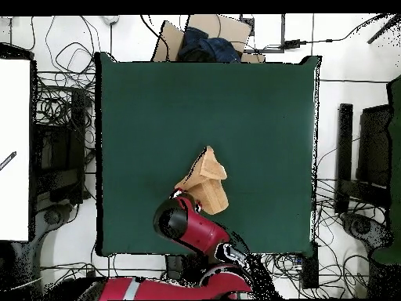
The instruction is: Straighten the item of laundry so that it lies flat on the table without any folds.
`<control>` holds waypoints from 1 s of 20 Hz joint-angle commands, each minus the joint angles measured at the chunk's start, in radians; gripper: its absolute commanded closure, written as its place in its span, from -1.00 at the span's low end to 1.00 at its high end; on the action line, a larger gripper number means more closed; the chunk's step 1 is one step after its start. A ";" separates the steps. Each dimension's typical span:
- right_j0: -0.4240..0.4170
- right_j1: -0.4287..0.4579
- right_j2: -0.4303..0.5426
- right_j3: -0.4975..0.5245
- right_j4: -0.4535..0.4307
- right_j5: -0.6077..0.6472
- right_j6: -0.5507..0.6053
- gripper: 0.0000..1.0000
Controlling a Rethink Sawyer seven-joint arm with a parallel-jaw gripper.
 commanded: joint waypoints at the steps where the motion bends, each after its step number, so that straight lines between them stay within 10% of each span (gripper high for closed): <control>1: 0.049 -0.063 0.023 -0.015 0.073 0.083 0.234 -1.00; 20: -0.032 -0.128 0.027 -0.021 0.040 0.156 0.189 -1.00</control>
